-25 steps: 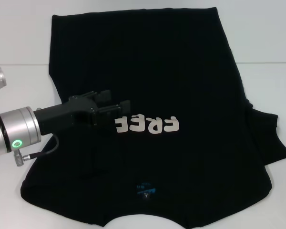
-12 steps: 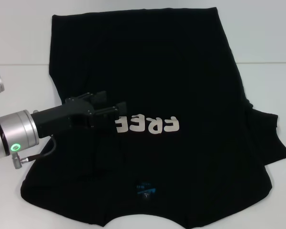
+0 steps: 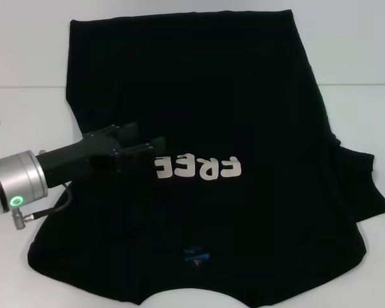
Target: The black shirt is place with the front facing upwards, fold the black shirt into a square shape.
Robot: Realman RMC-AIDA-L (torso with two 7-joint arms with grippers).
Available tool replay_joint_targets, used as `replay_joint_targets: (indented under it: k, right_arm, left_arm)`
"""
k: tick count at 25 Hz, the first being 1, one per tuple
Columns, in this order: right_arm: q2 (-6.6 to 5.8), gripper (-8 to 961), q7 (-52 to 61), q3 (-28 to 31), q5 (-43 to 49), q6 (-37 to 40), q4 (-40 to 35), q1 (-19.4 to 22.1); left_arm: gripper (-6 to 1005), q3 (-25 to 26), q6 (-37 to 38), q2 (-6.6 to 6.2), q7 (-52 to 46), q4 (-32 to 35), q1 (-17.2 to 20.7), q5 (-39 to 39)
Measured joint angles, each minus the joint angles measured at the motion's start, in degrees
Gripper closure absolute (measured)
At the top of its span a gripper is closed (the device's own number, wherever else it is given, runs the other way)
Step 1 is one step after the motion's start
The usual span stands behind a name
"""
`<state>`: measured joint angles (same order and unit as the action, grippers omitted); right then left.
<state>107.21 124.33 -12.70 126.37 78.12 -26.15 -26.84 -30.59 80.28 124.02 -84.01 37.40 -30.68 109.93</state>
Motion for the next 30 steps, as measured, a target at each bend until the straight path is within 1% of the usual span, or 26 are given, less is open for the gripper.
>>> replay_joint_targets:
  k: [4, 11, 12, 14, 17, 21, 25, 30]
  right_arm:
    - [-0.06, 53, 2.29, -0.84, 0.04, -0.74, 0.23, -0.84]
    - [-0.07, 53, 7.3, -1.91, 0.08, -2.3, 0.28, -1.72]
    - [-0.02, 53, 7.93, -2.16, 0.08, -2.75, 0.33, -1.81]
    - [0.11, 54, 8.54, -2.53, 0.1, -3.41, 0.82, -2.03]
    - [0.21, 54, 9.15, -3.94, 0.11, -4.71, 2.14, -2.38]
    - [0.57, 54, 9.27, -6.03, 0.11, -7.48, 3.13, -2.75]
    - [0.8, 54, 8.87, -7.87, 0.11, -9.89, 4.04, -3.97]
    - [1.63, 53, 8.77, -10.74, 0.09, -12.38, 4.08, -5.65]
  left_arm:
    - [121, 0.92, 0.19, -0.02, 0.62, 0.43, 0.95, 0.0]
    - [121, 5.88, 2.66, -0.43, 1.17, 4.04, 3.94, 0.38]
    - [121, 5.88, 2.66, -0.43, 1.17, 4.04, 3.94, 0.38]
    - [121, 8.15, 1.55, -0.5, 1.73, 5.17, 5.13, 0.56]
    - [121, 9.87, 0.42, -0.51, 2.17, 5.45, 5.78, 0.62]
    - [121, 11.04, -0.46, -0.52, 3.03, 5.49, 6.02, 0.64]
    - [121, 11.13, -1.48, -0.53, 3.77, 5.5, 6.07, 0.82]
    - [121, 11.04, -2.09, -0.53, 3.98, 5.35, 6.07, 0.82]
